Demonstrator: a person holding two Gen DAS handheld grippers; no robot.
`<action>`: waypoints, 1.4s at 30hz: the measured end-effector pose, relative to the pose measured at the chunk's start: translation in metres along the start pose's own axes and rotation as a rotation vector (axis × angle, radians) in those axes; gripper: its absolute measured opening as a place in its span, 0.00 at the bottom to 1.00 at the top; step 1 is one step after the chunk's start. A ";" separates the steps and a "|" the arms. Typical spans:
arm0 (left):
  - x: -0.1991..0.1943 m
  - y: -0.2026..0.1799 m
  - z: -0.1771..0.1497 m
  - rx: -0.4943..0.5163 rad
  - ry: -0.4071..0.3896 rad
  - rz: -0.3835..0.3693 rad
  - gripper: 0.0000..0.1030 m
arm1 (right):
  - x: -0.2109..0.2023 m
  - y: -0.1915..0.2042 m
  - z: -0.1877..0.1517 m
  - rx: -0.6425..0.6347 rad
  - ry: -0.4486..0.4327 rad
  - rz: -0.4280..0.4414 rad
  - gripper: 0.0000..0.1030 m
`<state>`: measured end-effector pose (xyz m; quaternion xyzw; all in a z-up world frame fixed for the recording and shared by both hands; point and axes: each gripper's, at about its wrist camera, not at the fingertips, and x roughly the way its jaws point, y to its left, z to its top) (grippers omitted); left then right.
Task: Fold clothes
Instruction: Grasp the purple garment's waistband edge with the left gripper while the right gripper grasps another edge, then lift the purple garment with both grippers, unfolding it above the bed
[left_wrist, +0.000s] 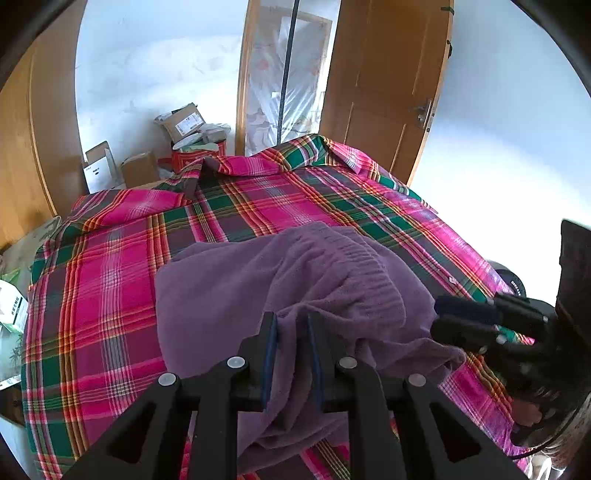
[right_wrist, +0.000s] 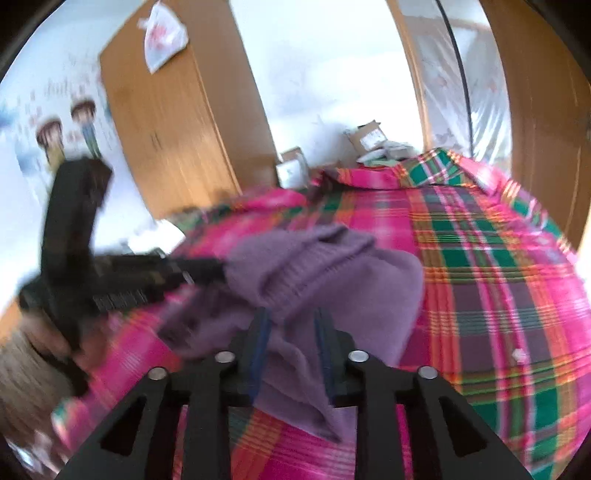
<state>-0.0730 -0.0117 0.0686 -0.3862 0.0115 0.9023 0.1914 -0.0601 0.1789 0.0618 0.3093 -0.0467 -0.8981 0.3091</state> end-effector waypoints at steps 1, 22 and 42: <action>0.000 -0.001 -0.001 0.004 0.000 -0.004 0.16 | -0.001 -0.001 0.004 0.025 -0.013 0.031 0.29; 0.001 -0.026 0.001 0.154 -0.006 0.066 0.27 | 0.010 0.002 0.049 0.158 -0.040 0.226 0.04; -0.021 0.043 0.022 -0.194 -0.120 0.053 0.08 | 0.018 0.005 0.025 0.115 0.061 0.097 0.26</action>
